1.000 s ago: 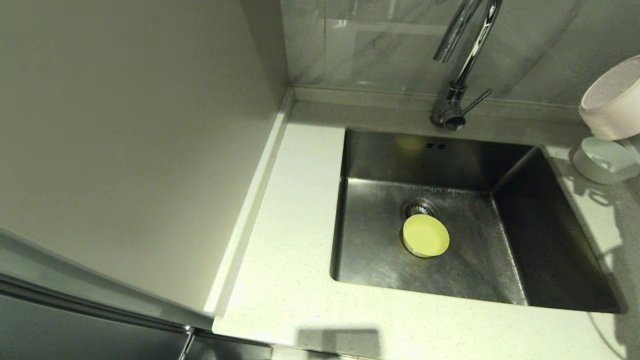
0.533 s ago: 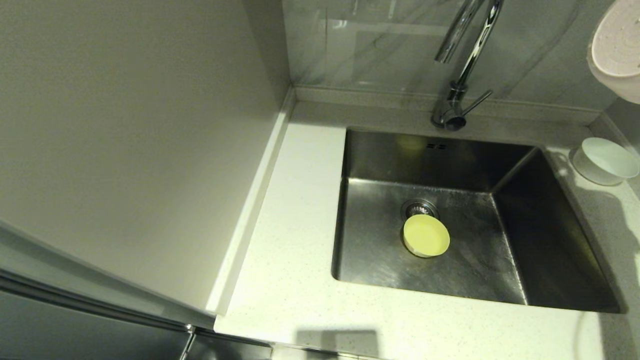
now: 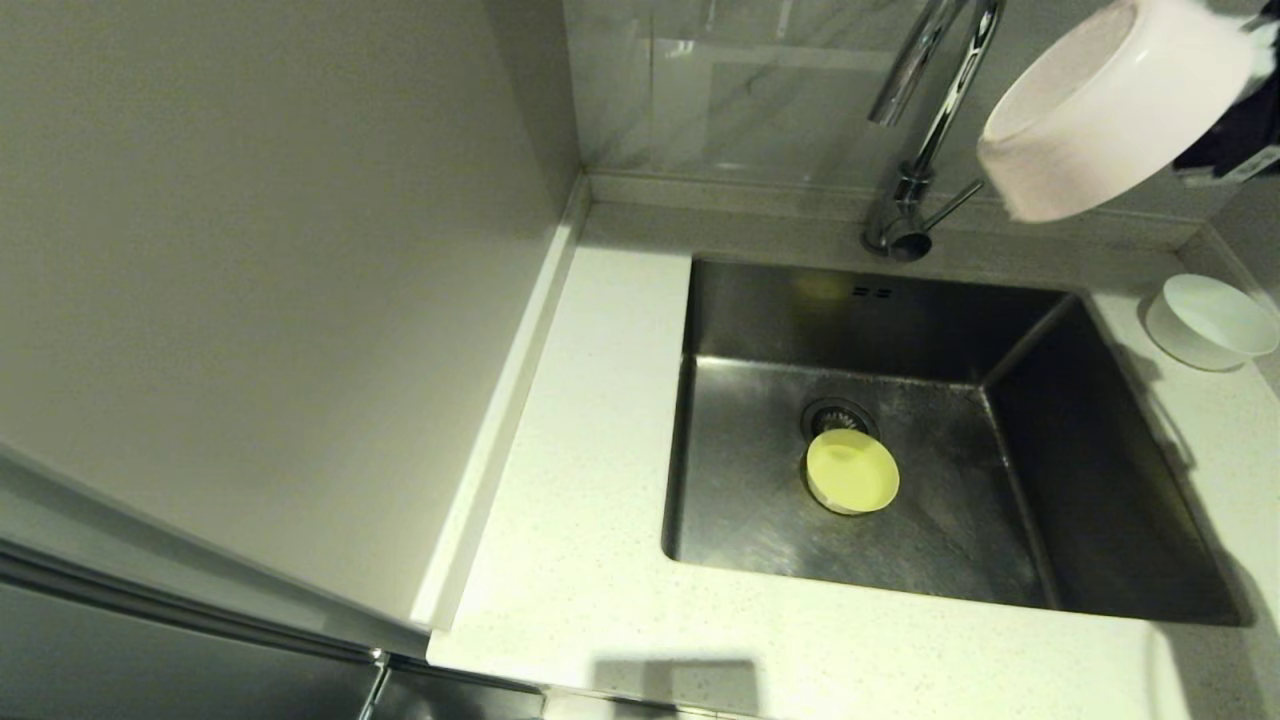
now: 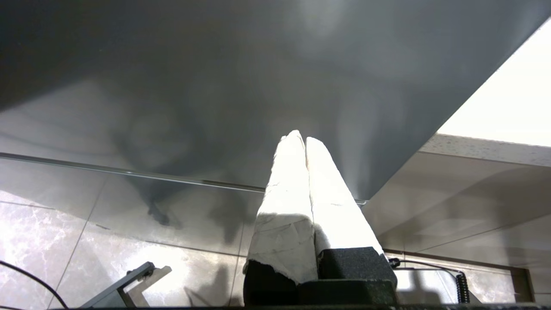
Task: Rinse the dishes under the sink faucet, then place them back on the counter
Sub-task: Put a bowl back to the table from the sink
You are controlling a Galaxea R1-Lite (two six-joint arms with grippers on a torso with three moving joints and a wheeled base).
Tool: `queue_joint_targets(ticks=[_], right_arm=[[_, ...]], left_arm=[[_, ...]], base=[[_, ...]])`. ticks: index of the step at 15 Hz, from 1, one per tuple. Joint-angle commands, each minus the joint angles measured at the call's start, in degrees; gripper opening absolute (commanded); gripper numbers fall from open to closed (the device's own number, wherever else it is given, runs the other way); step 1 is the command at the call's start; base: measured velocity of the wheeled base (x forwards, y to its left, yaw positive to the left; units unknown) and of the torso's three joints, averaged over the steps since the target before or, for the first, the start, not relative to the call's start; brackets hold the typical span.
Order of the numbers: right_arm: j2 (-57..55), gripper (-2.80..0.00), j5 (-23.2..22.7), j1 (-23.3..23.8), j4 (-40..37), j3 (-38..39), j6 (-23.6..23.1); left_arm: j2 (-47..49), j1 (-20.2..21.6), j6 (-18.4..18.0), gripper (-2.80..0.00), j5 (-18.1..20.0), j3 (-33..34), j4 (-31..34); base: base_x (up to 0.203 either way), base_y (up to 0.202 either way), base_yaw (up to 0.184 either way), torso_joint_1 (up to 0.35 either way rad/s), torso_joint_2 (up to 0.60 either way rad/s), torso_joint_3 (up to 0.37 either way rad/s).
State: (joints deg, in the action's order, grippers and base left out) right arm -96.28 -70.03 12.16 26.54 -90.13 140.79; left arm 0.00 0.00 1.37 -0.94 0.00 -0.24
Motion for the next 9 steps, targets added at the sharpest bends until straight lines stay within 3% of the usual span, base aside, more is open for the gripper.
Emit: queue_joint_targets(ticks=[1,2,3,4,5,7,9], right_arm=[[-0.9,-2.8,7.3,-1.0,-49.6,0.5,-32.2],[-0.8,-2.8,15.9,-1.6,-60.7,0.5,-51.7],[-0.3,-2.8,29.1,-2.2,-70.7,0.4,-69.1],[1.2,-2.8,43.5,-2.5,-76.7,0.2,-83.6],[3.0,-2.8,52.7,-2.6,-78.4,0.0,-97.1],[6.9,-2.8,64.2,-2.6,-77.8,-0.3,-126.5],[10.9,-2.8,68.9,-3.2,-74.9,-0.2,-148.8]], left_arm=[[-0.1,0.0,0.0,-2.8,0.0,0.0,0.0],[-0.1,0.0,0.0,-2.8,0.0,0.0,0.0],[-0.1,0.0,0.0,-2.8,0.0,0.0,0.0],[-0.1,0.0,0.0,-2.8,0.0,0.0,0.0],[-0.1,0.0,0.0,-2.8,0.0,0.0,0.0],[-0.1,0.0,0.0,-2.8,0.0,0.0,0.0],[-0.1,0.0,0.0,-2.8,0.0,0.0,0.0]], base=[[0.0,0.0,0.0,0.0,0.0,0.0],[0.0,0.0,0.0,0.0,0.0,0.0],[0.0,0.0,0.0,0.0,0.0,0.0],[0.0,0.0,0.0,0.0,0.0,0.0],[0.0,0.0,0.0,0.0,0.0,0.0],[0.0,0.0,0.0,0.0,0.0,0.0],[0.0,0.0,0.0,0.0,0.0,0.0]])
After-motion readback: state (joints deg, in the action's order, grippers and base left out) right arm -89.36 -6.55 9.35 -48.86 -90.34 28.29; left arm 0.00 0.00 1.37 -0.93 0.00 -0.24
